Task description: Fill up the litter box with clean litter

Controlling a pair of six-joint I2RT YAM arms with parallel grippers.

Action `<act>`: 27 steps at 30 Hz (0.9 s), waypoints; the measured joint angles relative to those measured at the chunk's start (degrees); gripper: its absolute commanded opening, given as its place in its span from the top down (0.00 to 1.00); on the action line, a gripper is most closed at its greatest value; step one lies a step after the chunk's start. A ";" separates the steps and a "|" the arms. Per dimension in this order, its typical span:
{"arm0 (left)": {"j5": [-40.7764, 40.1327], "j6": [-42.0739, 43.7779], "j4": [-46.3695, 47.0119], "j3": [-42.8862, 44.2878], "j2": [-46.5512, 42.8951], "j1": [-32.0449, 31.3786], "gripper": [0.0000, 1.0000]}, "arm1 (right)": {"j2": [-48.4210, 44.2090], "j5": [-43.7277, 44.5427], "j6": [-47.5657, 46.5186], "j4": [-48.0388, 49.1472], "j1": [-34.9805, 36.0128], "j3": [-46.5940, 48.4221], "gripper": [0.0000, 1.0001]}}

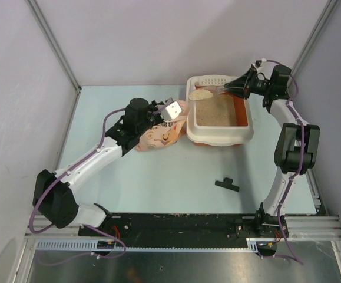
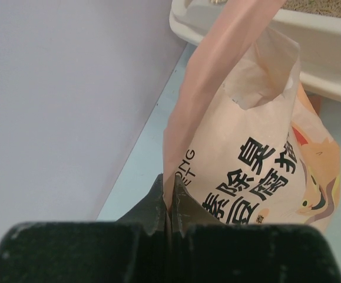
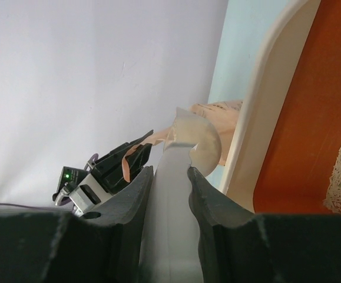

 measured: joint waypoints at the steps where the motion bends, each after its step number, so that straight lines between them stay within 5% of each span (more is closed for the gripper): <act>1: 0.00 -0.02 0.04 0.17 0.24 0.02 1.00 | -0.57 0.02 -0.35 -0.26 -0.61 0.00 1.00; 11: 0.07 -0.68 1.75 1.68 2.97 0.07 1.00 | -3.26 0.76 -8.96 -10.03 -6.99 0.02 1.00; 27: 5.11 -2.58 2.27 1.49 3.06 0.11 1.00 | -13.46 8.92 -39.76 -41.75 -7.98 -0.44 1.00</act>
